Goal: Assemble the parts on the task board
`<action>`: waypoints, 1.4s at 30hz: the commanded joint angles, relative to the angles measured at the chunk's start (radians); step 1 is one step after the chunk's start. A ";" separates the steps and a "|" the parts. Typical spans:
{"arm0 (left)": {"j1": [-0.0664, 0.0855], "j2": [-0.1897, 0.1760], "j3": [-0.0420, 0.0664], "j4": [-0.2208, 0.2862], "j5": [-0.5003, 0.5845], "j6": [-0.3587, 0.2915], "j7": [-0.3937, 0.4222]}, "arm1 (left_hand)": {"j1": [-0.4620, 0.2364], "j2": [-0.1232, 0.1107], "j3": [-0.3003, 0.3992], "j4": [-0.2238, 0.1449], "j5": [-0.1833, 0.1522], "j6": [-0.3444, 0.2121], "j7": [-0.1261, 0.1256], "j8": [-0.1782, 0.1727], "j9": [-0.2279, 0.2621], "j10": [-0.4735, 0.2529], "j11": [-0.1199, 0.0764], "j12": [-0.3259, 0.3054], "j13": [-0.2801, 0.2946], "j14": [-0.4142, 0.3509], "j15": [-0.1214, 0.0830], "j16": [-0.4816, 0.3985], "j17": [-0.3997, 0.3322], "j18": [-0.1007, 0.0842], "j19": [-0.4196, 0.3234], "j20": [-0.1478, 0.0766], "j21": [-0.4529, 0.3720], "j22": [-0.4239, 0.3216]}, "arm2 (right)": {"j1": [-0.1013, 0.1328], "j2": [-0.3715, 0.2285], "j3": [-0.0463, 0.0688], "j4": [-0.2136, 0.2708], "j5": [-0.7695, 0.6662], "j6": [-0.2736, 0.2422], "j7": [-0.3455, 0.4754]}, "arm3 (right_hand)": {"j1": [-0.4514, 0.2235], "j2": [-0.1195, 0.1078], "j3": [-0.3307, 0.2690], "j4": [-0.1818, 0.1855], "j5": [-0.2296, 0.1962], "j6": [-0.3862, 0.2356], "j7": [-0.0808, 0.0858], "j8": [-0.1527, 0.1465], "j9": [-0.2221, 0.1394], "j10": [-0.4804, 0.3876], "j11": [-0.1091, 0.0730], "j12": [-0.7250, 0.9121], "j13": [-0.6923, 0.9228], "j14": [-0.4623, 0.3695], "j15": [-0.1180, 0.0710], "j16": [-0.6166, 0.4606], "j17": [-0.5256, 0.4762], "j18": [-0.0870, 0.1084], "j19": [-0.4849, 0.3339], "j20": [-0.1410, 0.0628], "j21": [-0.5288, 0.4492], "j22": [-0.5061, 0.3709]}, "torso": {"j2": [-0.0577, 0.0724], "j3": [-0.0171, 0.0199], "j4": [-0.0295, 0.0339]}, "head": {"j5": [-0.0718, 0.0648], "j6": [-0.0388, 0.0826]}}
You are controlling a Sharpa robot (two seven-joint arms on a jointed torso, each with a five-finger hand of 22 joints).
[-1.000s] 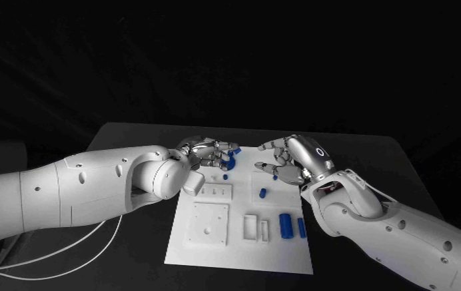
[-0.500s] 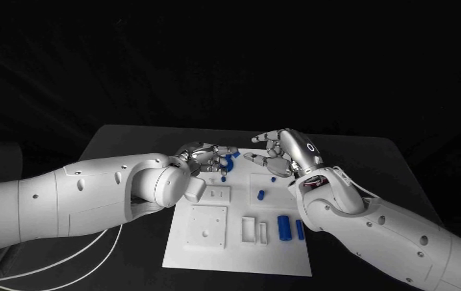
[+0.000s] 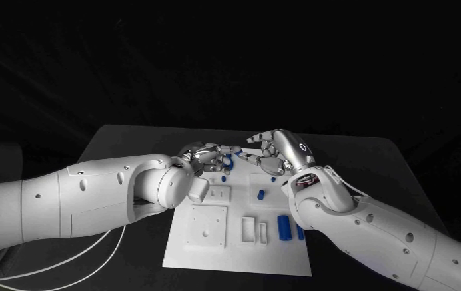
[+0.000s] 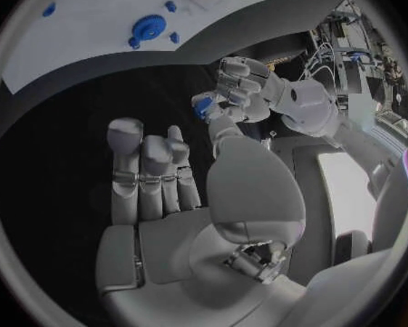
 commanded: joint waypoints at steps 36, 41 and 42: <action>0.000 0.014 0.002 0.004 0.016 0.012 0.029 | 0.008 0.028 -0.025 -0.008 -0.038 0.074 -0.059 0.007 0.008 0.040 -0.013 0.006 0.004 -0.005 -0.006 0.010 -0.006 -0.015 -0.012 -0.003 0.039 0.018 | -0.013 0.022 0.001 0.007 -0.063 -0.016 0.000 | 0.007 0.036 0.211 -0.183 -0.070 0.130 -0.036 -0.002 0.000 0.095 -0.029 0.039 0.083 0.054 -0.024 0.035 0.064 -0.046 0.054 -0.035 0.147 0.091 | -0.001 0.0015 -0.0005 | 0.000 0.000; 0.000 0.014 0.002 0.005 0.016 0.014 0.028 | 0.008 0.029 -0.028 -0.011 -0.037 0.074 -0.059 0.007 0.006 0.040 -0.013 0.006 0.004 -0.005 -0.006 0.011 -0.007 -0.015 -0.028 -0.004 0.072 0.009 | -0.014 0.023 0.001 0.006 -0.075 -0.029 -0.005 | 0.003 0.035 0.210 -0.182 -0.042 0.130 -0.036 -0.002 0.000 0.096 -0.030 0.036 0.085 0.055 -0.025 0.035 0.068 -0.046 0.055 -0.036 0.151 0.092 | -0.001 0.0014 -0.0004 | 0.000 -0.001; 0.000 0.014 0.002 0.005 0.016 0.014 0.027 | 0.008 0.030 -0.030 -0.013 -0.035 0.074 -0.059 0.007 0.004 0.040 -0.013 0.006 0.005 -0.004 -0.006 0.012 -0.008 -0.015 -0.041 -0.005 0.099 0.002 | -0.014 0.023 0.001 0.006 -0.078 -0.033 -0.007 | 0.002 0.034 0.210 -0.181 -0.035 0.130 -0.036 -0.002 0.000 0.097 -0.030 0.035 0.087 0.055 -0.025 0.034 0.069 -0.046 0.055 -0.036 0.153 0.092 | -0.001 0.0015 -0.0005 | -0.001 -0.001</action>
